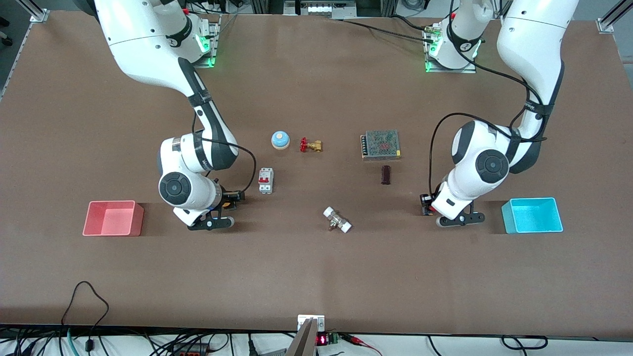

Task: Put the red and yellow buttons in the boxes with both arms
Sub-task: 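Carry the yellow button to the pink box while the left gripper carries red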

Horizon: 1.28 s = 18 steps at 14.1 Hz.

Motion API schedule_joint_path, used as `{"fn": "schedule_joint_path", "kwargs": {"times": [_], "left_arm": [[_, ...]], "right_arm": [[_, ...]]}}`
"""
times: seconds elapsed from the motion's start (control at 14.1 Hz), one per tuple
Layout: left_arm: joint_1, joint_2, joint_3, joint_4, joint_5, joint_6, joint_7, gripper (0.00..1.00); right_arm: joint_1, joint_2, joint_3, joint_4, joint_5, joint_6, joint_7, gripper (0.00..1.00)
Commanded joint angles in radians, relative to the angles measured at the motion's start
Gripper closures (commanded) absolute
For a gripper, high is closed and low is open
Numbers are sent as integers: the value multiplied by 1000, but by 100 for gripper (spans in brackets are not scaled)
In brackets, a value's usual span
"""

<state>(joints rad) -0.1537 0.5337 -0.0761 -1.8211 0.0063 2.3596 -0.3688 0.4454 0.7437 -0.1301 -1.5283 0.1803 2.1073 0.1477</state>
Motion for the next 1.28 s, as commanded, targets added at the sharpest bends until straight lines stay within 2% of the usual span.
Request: {"fn": "schedule_joint_path", "kwargs": {"times": [0.0, 0.07, 0.14, 0.28, 0.57, 0.71, 0.92, 1.06, 1.21], "left_arm": [[35, -53, 2, -6, 26, -17, 14, 66], [46, -63, 2, -6, 24, -17, 37, 66], [66, -69, 2, -6, 26, -19, 56, 66], [98, -73, 2, 23, 24, -75, 108, 66], [180, -67, 1, 159, 24, -262, 194, 66], [226, -64, 1, 193, 24, -295, 241, 66], [290, -54, 1, 195, 24, -295, 324, 66], [328, -40, 2, 197, 24, -295, 378, 67], [351, -9, 2, 224, 24, -295, 407, 67]], "right_arm": [[-1, 11, 0, 16, 10, 3, 7, 33], [-1, 11, 0, 16, 8, 3, 4, 37], [-1, 11, 0, 16, 10, 3, 3, 47], [-1, 11, 0, 17, 11, 3, 9, 59], [-5, 10, -8, 34, 15, 7, 10, 72], [-8, 5, -11, 39, 18, 7, 10, 79], [-37, -21, -81, 120, 19, -24, -3, 79], [-79, -56, -130, 123, 21, -76, -14, 79], [-144, -82, -138, 123, 24, -110, -22, 79]]}}
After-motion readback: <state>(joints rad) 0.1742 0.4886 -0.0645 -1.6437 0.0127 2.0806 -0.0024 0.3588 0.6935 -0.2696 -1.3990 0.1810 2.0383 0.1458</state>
